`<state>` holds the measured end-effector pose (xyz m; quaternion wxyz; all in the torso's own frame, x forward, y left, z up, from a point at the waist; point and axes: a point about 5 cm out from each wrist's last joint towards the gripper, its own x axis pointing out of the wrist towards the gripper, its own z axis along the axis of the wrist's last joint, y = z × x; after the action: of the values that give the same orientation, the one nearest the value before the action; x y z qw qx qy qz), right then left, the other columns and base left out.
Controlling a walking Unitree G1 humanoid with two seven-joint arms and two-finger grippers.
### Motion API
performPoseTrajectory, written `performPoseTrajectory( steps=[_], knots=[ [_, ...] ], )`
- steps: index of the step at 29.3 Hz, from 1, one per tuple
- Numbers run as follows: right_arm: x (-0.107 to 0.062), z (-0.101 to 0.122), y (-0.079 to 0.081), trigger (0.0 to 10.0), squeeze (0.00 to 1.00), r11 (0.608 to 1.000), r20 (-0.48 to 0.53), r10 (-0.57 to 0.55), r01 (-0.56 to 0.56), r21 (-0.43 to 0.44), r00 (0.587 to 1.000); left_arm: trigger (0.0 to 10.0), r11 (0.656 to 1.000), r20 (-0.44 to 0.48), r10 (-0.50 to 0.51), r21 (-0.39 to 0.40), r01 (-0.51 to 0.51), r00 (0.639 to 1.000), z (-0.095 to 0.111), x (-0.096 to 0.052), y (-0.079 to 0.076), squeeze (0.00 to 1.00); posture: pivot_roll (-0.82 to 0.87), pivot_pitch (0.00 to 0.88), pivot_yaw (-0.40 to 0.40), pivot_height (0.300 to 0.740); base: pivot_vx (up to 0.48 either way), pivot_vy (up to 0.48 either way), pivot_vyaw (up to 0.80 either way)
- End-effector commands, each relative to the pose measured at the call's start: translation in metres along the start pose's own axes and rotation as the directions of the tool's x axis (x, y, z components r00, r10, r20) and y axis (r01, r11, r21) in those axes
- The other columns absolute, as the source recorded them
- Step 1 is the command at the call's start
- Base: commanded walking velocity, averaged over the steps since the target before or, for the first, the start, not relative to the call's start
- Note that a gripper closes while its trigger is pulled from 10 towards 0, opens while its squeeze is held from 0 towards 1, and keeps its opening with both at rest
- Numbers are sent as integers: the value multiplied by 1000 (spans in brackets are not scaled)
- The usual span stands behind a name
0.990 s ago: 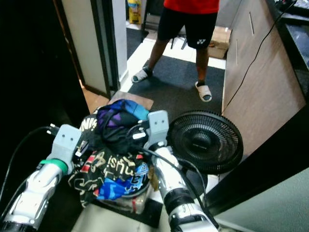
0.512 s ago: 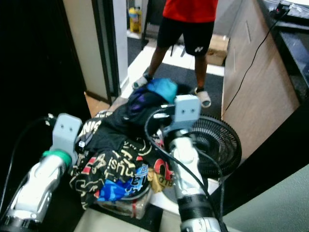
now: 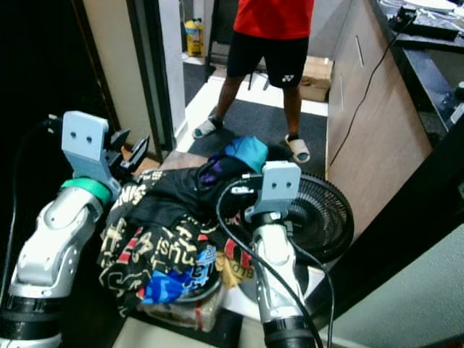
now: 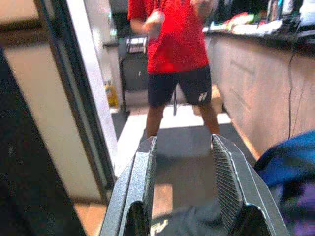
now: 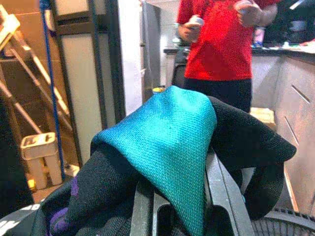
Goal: Clothes washing
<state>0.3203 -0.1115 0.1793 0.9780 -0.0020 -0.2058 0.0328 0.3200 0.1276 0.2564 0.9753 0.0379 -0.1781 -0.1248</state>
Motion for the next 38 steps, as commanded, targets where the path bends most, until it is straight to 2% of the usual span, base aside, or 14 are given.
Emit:
performPoseTrajectory(
  steps=[1,10,12,14,15,21,23,25,30,33,35,36,37,38],
  knots=[
    [2,3,6,10000,0,1000,6,21,-21,-13,1000,10000,1000,-8,-18,7,18,1000,-1,-1,-3,0,109,0,65,740,0,0,0],
    [2,5,21,10000,0,986,-2,134,-134,-99,991,10000,998,-114,48,56,-42,992,-37,-19,0,0,113,0,-4,740,0,0,0],
    [2,5,21,10000,0,986,-2,134,-134,-99,991,10000,998,-114,48,56,-42,992,-37,-19,0,0,113,0,-4,740,0,0,0],
    [6,8,23,10000,0,968,7,196,-193,-164,981,10000,990,-139,84,127,-67,987,-50,-26,3,0,126,0,-28,740,0,0,0],
    [17,21,31,10000,0,951,60,254,-238,-198,965,10000,988,-144,86,142,-65,986,-54,-25,1,0,130,0,-31,740,0,0,0],
    [24,34,38,10000,0,949,106,275,-252,-189,956,10000,989,-143,78,134,-59,987,-53,-23,-1,0,128,0,-30,740,0,0,0],
    [33,58,50,10000,0,951,184,293,-267,-154,938,10000,991,-141,64,127,-46,988,-53,-22,-7,0,129,0,-29,740,0,0,0],
    [34,65,52,10000,0,955,204,288,-266,-129,936,10000,992,-138,59,116,-43,989,-51,-21,-9,0,129,0,-29,740,0,0,0],
    [35,67,52,10000,0,959,208,280,-261,-113,937,10000,993,-134,57,110,-43,989,-50,-22,-10,0,137,0,-25,740,0,0,0],
    [28,54,41,10000,0,963,159,255,-235,-131,954,10000,995,-130,47,94,-35,990,-49,-22,-13,0,133,0,-18,740,0,0,0],
    [19,33,15,10000,0,969,76,197,-182,-170,978,10000,997,-127,26,82,-16,992,-50,-21,-18,0,129,0,-7,740,0,0,0],
    [19,33,15,10000,0,969,76,197,-182,-170,978,10000,997,-127,26,82,-16,992,-50,-21,-18,0,129,0,-7,740,0,0,0],
    [16,25,0,10000,0,972,43,153,-143,-185,987,10000,997,-128,11,81,0,992,-51,-20,-21,0,120,0,4,740,0,0,0],
    [16,25,0,10000,0,972,43,153,-143,-185,987,10000,997,-128,11,81,0,992,-51,-20,-21,0,120,0,4,740,0,0,0]
  ],
)
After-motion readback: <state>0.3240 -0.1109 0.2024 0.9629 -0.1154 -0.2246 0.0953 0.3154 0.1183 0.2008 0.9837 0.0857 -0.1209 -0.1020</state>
